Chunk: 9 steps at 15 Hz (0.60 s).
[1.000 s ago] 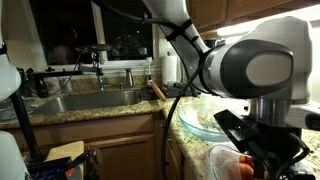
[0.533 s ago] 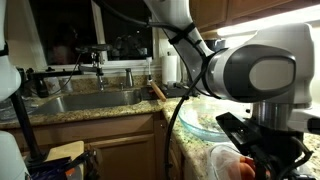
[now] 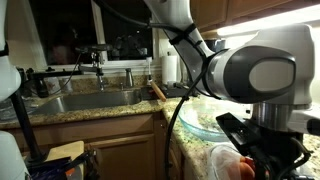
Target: Remove a peach from the bag and put it in the glass bowl
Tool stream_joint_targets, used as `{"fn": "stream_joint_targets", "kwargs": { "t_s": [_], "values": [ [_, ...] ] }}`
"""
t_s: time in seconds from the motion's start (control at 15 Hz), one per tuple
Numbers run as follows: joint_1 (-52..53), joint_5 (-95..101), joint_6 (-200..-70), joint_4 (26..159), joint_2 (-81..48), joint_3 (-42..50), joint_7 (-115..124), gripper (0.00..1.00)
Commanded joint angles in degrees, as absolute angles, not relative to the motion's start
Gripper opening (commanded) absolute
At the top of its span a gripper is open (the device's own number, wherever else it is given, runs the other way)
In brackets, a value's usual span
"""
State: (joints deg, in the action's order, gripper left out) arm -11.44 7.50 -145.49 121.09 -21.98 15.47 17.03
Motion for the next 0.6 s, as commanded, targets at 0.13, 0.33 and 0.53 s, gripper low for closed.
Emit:
{"fn": "stream_joint_targets", "kwargs": {
  "t_s": [0.13, 0.33, 0.53],
  "values": [
    [-11.02, 6.31, -143.72, 120.12, -23.07, 15.67, 16.33, 1.00],
    [-11.02, 6.26, -143.75, 120.06, -23.24, 15.62, 16.29, 1.00],
    [-11.05, 6.10, -143.66, 119.81, -23.63, 15.51, 16.23, 1.00]
  ]
}}
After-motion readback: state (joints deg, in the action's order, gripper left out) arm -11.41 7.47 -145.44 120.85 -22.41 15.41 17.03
